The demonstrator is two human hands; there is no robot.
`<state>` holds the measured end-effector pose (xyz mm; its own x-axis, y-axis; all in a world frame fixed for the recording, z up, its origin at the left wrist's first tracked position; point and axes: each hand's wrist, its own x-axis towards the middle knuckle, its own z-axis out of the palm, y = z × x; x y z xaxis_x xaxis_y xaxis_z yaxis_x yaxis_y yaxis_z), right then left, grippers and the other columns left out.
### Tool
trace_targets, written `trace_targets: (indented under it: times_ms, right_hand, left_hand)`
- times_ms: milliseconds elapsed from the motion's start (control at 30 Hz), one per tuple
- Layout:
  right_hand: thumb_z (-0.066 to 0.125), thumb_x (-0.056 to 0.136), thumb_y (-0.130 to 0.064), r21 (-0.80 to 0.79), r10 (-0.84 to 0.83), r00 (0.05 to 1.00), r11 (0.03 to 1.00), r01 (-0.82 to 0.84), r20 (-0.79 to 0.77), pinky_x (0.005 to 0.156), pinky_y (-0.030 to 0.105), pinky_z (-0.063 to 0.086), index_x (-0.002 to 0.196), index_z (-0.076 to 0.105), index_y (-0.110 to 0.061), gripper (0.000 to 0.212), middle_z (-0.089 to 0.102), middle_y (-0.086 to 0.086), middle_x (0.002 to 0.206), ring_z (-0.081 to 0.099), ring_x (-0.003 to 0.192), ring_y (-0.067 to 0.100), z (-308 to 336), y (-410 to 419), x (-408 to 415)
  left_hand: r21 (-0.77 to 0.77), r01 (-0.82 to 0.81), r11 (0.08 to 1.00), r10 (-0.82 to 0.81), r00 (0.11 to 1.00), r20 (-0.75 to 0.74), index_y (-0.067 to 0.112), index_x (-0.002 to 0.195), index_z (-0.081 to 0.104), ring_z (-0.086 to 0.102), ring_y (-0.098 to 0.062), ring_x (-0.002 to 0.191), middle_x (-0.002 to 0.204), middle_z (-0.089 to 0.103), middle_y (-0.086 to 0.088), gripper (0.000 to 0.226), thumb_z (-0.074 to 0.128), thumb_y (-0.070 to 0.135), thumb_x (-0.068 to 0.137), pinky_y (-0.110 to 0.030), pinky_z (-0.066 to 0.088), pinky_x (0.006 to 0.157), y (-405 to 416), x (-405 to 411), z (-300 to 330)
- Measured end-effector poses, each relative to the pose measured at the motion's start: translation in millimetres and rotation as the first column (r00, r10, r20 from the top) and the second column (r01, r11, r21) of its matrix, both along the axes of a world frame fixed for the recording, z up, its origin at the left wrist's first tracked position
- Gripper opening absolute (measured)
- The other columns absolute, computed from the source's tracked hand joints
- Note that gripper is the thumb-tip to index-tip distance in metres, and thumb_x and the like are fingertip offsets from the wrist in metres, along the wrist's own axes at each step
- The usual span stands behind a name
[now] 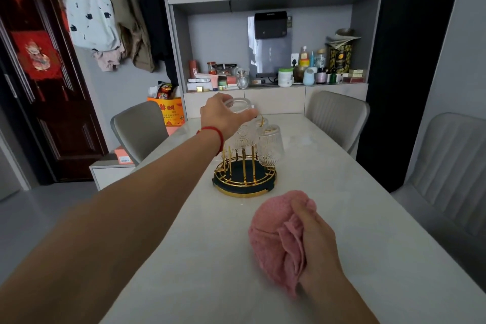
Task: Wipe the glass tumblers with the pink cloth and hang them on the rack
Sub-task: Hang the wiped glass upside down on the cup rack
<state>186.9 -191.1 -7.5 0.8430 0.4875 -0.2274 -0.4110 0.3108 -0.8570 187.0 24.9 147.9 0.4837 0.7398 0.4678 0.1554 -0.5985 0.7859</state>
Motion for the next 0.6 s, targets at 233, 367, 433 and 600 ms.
trace_targets:
  times_ms: [233, 367, 433, 600]
  right_hand:
    - [0.076, 0.091, -0.034, 0.046, 0.034, 0.999, 0.998, -0.034, 0.010, 0.068, 0.035, 0.059, 0.092, 0.070, -0.026, 0.010, 0.078, 0.005, 0.097, 0.075, 0.090, 0.028, -4, 1, 4]
    - [0.074, 0.092, -0.030, 0.044, 0.062, 0.998, 0.997, -0.063, 0.030, 0.062, 0.032, 0.057, 0.090, 0.070, -0.024, 0.008, 0.078, 0.005, 0.088, 0.074, 0.087, 0.027, -3, 2, -1]
    - [0.076, 0.091, -0.028, 0.031, 0.067, 0.997, 0.997, -0.068, 0.039, 0.066, 0.035, 0.060, 0.092, 0.074, -0.020, 0.008, 0.080, 0.006, 0.085, 0.075, 0.089, 0.031, -5, 5, -2]
    - [0.078, 0.089, -0.028, -0.009, 0.090, 0.994, 0.996, -0.089, 0.059, 0.076, 0.040, 0.062, 0.097, 0.073, -0.022, 0.011, 0.078, 0.009, 0.100, 0.075, 0.092, 0.029, -7, 7, -7]
  left_hand:
    - [0.011, -0.125, 0.992, 0.125, 0.990, -0.059, 0.011, 0.142, 0.055, 0.060, -0.025, 0.124, 0.138, 0.063, -0.007, 0.081, 0.088, 0.046, 0.077, -0.036, 0.055, 0.098, 35, -10, 6]
    - [0.022, -0.155, 0.988, 0.156, 0.978, -0.137, 0.012, 0.142, 0.054, 0.060, -0.026, 0.123, 0.137, 0.064, -0.007, 0.084, 0.088, 0.051, 0.075, -0.039, 0.057, 0.098, 50, -9, -8]
    - [0.031, -0.152, 0.988, 0.155, 0.973, -0.170, 0.011, 0.142, 0.054, 0.060, -0.026, 0.124, 0.138, 0.064, -0.008, 0.085, 0.087, 0.052, 0.076, -0.038, 0.055, 0.100, 52, -5, -15]
    - [-0.002, -0.154, 0.988, 0.150, 0.964, -0.220, 0.008, 0.143, 0.055, 0.062, -0.026, 0.122, 0.136, 0.066, -0.010, 0.083, 0.087, 0.049, 0.078, -0.033, 0.053, 0.092, 54, 2, -39]
